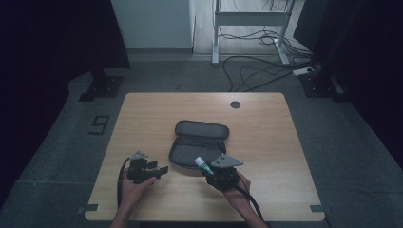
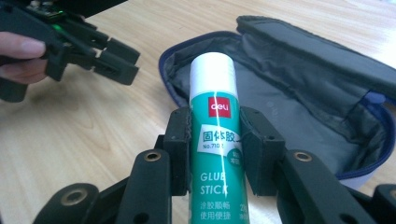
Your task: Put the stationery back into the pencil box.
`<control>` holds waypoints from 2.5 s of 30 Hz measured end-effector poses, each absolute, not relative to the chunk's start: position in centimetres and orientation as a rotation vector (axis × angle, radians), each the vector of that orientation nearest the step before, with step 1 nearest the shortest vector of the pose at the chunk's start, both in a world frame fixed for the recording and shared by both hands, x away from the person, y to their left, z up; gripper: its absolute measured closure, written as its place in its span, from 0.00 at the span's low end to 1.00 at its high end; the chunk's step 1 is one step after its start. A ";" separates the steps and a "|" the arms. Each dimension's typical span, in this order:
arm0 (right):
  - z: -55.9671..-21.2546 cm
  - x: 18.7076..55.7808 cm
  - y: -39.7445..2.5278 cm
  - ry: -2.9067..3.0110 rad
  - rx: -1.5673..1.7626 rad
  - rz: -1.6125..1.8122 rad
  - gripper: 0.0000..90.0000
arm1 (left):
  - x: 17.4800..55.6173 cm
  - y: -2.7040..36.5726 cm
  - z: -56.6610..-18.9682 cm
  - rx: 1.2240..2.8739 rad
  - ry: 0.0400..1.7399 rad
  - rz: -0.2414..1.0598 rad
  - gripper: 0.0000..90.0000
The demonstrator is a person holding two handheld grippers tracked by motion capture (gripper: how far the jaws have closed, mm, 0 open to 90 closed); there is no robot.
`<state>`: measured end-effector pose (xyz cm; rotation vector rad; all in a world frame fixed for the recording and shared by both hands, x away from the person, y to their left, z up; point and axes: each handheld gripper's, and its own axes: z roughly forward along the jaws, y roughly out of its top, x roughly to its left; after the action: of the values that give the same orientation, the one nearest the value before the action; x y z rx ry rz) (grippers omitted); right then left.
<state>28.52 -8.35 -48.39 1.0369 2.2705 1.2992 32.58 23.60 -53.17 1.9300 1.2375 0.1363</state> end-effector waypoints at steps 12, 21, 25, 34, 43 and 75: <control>-48.1 31.2 -8.1 2.251 1.091 1.269 0.72 | 32.5 23.9 -53.1 1.919 1.237 0.130 0.39; -48.0 33.0 -7.5 2.242 1.130 1.244 0.72 | 32.5 24.0 -53.1 1.915 1.234 0.122 0.39; -48.2 33.8 -7.1 2.246 1.148 1.226 0.72 | 32.4 24.1 -53.0 1.911 1.233 0.120 0.39; -48.7 35.4 -6.5 2.246 1.178 1.188 0.72 | 32.4 24.2 -53.0 1.911 1.232 0.117 0.39; -49.2 36.9 -6.1 2.249 1.207 1.141 0.72 | 32.5 24.1 -53.2 1.921 1.234 0.113 0.39; -51.9 37.7 -4.9 2.340 1.157 0.969 0.64 | 32.5 24.1 -53.6 1.923 1.238 0.097 0.39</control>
<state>37.69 -4.92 -51.85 1.1566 2.3404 0.9691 32.48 24.08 -53.56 1.9232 1.2384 0.0975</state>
